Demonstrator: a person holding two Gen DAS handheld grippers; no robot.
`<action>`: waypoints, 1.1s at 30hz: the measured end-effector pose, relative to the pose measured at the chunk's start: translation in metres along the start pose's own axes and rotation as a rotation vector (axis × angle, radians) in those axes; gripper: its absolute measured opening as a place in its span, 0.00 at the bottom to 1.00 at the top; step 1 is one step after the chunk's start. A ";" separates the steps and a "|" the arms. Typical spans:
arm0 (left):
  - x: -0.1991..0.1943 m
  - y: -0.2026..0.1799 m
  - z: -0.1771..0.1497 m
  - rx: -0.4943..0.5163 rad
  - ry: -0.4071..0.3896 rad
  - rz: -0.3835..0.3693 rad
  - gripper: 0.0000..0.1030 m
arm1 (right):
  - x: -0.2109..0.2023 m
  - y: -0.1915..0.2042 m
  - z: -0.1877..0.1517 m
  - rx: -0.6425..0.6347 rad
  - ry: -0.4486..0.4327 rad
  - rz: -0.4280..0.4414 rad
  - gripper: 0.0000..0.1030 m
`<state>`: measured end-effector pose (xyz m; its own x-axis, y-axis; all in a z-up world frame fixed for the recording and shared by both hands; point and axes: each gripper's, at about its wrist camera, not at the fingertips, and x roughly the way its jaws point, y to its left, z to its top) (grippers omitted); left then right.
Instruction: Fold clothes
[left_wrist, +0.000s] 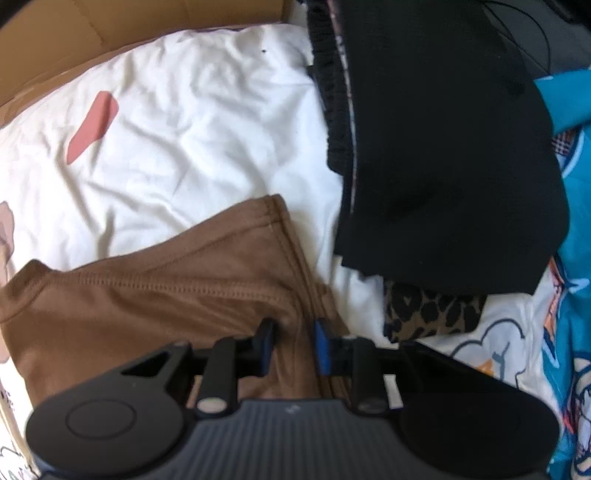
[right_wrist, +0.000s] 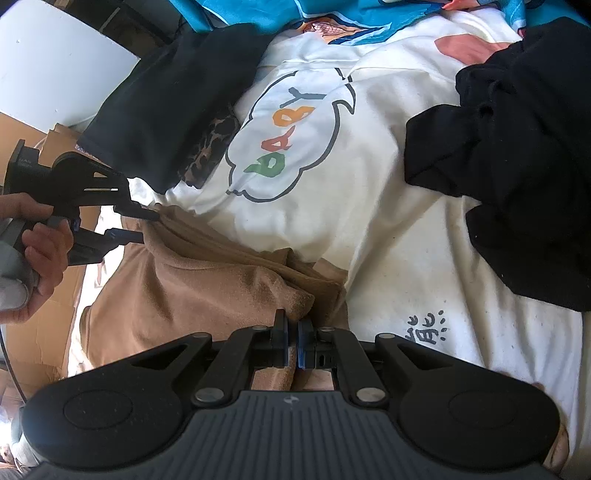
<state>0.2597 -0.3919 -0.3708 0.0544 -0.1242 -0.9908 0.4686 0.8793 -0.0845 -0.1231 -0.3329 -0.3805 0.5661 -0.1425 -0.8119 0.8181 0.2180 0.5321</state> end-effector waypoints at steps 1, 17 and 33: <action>0.000 0.000 -0.001 -0.002 0.000 0.010 0.26 | 0.000 0.000 0.000 0.004 0.001 -0.001 0.04; 0.006 -0.014 0.007 -0.011 0.022 0.093 0.25 | -0.006 0.008 0.004 -0.056 -0.038 -0.027 0.06; 0.021 -0.018 0.008 -0.025 0.043 0.118 0.23 | -0.004 0.009 0.002 -0.076 -0.028 -0.032 0.06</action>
<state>0.2599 -0.4143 -0.3893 0.0698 0.0004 -0.9976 0.4391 0.8979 0.0311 -0.1180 -0.3321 -0.3722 0.5433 -0.1771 -0.8207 0.8264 0.2849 0.4856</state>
